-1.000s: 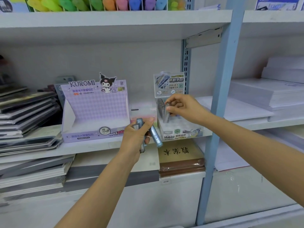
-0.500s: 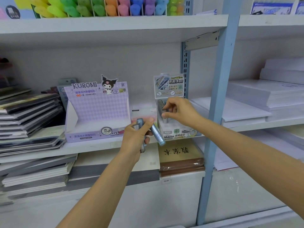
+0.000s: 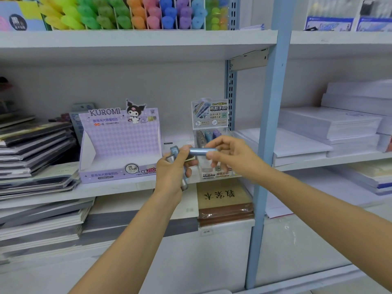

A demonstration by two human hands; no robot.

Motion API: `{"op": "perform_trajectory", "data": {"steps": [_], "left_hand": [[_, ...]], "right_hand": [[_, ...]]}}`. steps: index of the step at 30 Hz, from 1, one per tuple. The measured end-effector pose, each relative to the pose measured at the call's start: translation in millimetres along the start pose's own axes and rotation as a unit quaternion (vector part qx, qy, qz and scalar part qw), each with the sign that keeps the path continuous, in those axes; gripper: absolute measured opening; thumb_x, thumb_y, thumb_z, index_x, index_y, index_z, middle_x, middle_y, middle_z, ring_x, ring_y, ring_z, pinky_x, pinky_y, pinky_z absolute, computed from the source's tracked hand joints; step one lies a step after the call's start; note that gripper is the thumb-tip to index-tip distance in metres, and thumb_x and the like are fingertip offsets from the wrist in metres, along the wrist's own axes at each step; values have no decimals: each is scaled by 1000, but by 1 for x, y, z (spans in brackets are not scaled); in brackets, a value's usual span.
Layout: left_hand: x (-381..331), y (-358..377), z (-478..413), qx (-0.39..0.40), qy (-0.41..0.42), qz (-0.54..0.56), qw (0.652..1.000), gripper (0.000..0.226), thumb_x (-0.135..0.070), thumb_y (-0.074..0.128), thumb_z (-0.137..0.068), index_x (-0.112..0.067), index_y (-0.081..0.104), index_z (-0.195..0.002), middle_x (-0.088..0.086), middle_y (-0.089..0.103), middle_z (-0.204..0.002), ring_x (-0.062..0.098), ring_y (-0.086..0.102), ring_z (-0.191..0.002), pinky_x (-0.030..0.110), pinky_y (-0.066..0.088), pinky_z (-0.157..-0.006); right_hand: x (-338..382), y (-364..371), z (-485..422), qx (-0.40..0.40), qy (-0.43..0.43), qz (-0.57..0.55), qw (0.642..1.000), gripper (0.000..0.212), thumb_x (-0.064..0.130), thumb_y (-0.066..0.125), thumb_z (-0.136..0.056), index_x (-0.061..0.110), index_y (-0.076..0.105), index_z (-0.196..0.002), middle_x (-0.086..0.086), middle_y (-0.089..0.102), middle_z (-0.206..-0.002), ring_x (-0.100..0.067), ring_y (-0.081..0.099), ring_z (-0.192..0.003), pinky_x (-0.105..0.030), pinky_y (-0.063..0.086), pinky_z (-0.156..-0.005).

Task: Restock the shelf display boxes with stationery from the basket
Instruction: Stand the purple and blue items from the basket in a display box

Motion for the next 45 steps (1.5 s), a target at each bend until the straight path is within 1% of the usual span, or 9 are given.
{"op": "perform_trajectory", "data": {"steps": [4, 9, 13, 19, 22, 25, 35, 40, 45], "left_hand": [[0, 6, 2, 52, -44, 14, 998, 6, -12, 64, -90, -7, 67, -92, 5, 70, -74, 13, 62, -64, 22, 42, -47], [1, 11, 1, 113, -59, 15, 992, 11, 1, 50, -95, -1, 60, -100, 6, 74, -79, 14, 68, -68, 20, 53, -54], [1, 15, 0, 161, -44, 14, 986, 11, -10, 53, -98, -2, 58, -102, 14, 75, -88, 25, 74, -77, 26, 59, -62], [3, 11, -5, 187, -22, -40, 981, 26, -27, 53, -98, -9, 54, -116, 8, 75, -94, 27, 74, -78, 27, 58, -56], [3, 7, -8, 173, -7, -78, 982, 36, -36, 56, -93, -11, 48, -118, 6, 75, -99, 28, 74, -79, 23, 45, -40], [4, 4, -11, 162, -3, -112, 980, 44, -46, 56, -87, -15, 47, -116, 2, 75, -99, 30, 71, -80, 21, 23, -37], [9, 2, -16, 148, 13, -105, 983, 31, -33, 60, -92, -13, 59, -116, 0, 66, -74, 18, 73, -74, 17, 22, -33], [11, -1, -19, 134, 5, -107, 985, 34, -31, 65, -90, -9, 57, -115, 3, 72, -80, 14, 72, -71, 16, 26, -32], [10, 0, -20, 133, 8, -109, 985, 39, -30, 67, -87, -5, 57, -115, 7, 74, -85, 15, 71, -70, 16, 30, -33]], "right_hand": [[1, -32, -9, -95, -22, -54, 994, 9, 15, 65, -91, 12, 67, -100, 0, 68, -73, -11, 59, -60, -18, 45, -48], [-4, -65, -31, -167, -11, 109, 980, 9, 18, 67, -90, 19, 69, -98, 5, 57, -71, -8, 48, -61, -22, 41, -56], [-5, -68, -52, -146, -13, 264, 953, 15, 20, 69, -89, 12, 70, -101, 11, 53, -66, 4, 45, -53, -6, 36, -52], [-12, -56, -76, -78, -17, 376, 923, 20, 22, 70, -87, 15, 62, -105, 13, 53, -75, -1, 47, -62, -20, 37, -60], [-14, -54, -81, -40, -23, 403, 914, 20, 19, 73, -85, 14, 66, -103, 10, 57, -77, 2, 45, -58, -19, 37, -61], [-12, -55, -84, -18, -32, 419, 907, 20, 17, 75, -83, 12, 70, -102, 6, 59, -71, -4, 47, -57, -19, 39, -59], [-9, -48, -93, -23, -56, 426, 903, 33, 21, 71, -87, 15, 67, -119, 1, 63, -95, -18, 59, -86, -33, 50, -81], [-17, -44, -89, -62, -56, 408, 909, 15, 21, 76, -82, 15, 69, -92, 4, 61, -88, -14, 59, -80, -31, 50, -73], [-22, -41, -86, -65, -50, 430, 899, 19, 27, 71, -86, 14, 73, -99, 2, 53, -100, -16, 53, -93, -29, 44, -79]]}}
Point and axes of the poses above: each hand's wrist, its own z-axis away from the middle knuckle, its own y-axis out of the palm, x = y × z, the point moved 6 cm from there along -z, towards the middle knuckle
